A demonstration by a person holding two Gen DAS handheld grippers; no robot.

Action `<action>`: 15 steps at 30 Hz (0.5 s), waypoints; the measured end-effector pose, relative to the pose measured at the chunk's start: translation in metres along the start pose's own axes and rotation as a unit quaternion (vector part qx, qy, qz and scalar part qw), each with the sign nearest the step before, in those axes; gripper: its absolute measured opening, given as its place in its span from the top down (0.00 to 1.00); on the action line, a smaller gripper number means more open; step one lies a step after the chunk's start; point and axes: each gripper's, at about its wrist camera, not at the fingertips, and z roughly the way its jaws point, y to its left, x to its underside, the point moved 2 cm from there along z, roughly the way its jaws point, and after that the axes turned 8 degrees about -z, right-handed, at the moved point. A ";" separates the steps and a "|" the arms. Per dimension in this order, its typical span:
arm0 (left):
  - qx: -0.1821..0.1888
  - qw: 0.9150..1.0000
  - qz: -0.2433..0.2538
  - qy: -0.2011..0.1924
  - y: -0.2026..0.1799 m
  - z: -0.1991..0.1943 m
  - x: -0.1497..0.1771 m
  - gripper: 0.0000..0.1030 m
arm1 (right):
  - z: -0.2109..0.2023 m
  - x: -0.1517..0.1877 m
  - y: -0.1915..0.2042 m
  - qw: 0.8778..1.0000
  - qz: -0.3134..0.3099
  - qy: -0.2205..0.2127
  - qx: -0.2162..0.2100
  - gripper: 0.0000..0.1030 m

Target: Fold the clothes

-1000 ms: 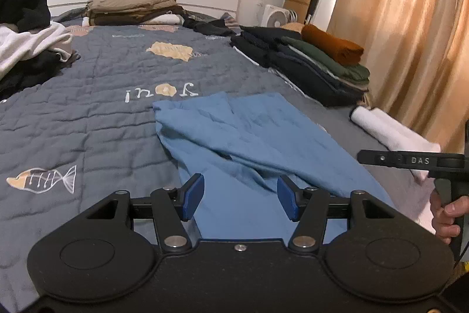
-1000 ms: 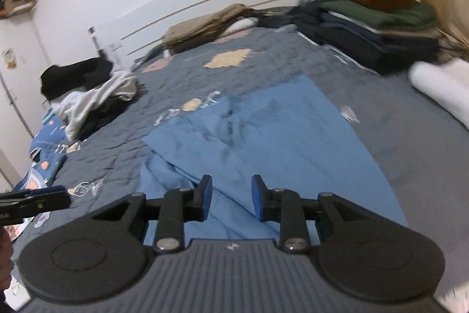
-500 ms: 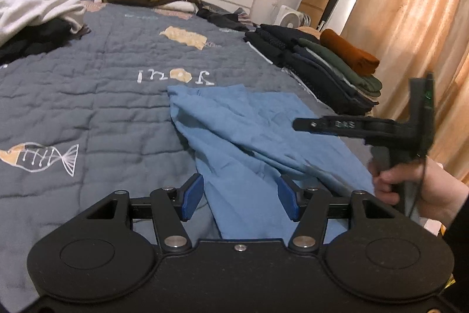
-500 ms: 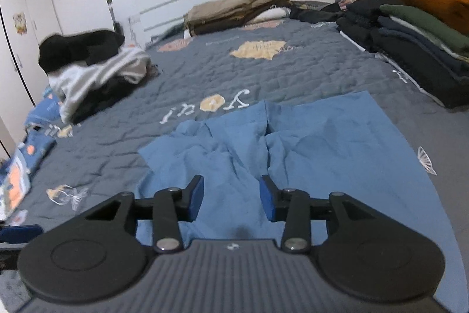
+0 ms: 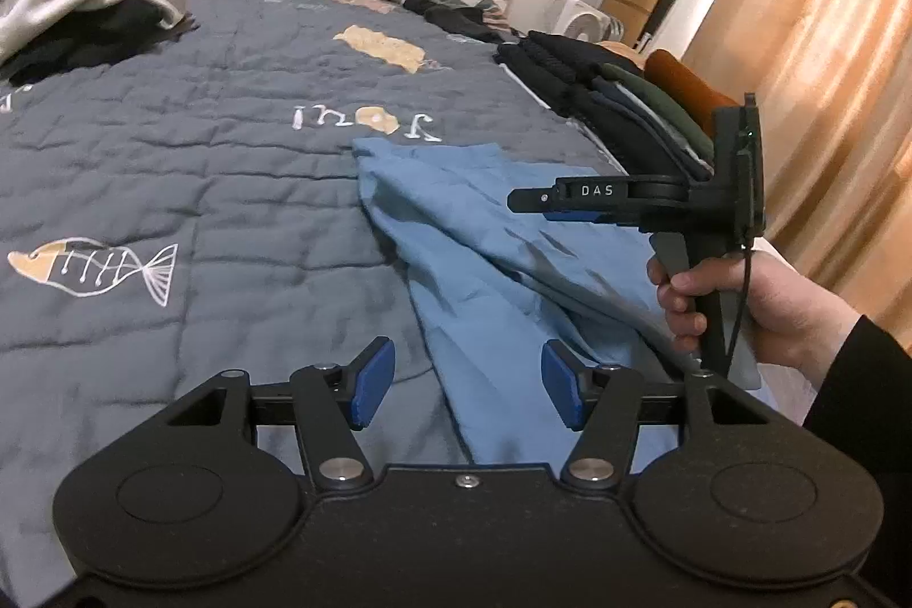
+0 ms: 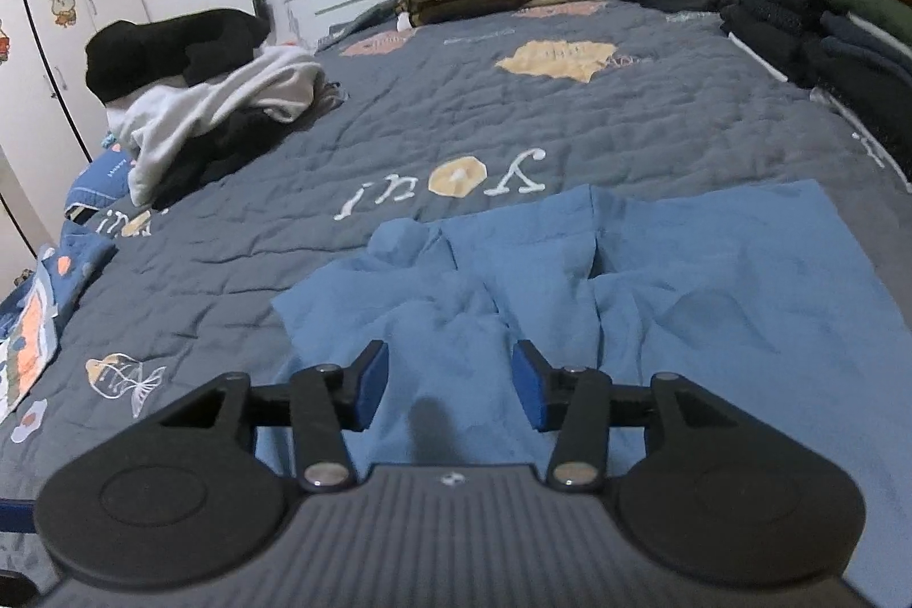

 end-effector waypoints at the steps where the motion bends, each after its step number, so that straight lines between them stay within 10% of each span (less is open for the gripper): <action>1: 0.000 1.000 -0.003 0.001 0.001 0.000 0.000 0.45 | 0.004 0.000 -0.001 1.000 0.005 0.003 -0.001 0.53; 15: -0.017 1.000 -0.014 0.007 0.011 0.000 -0.003 0.45 | 0.045 0.011 -0.004 0.998 0.022 0.051 0.007 0.50</action>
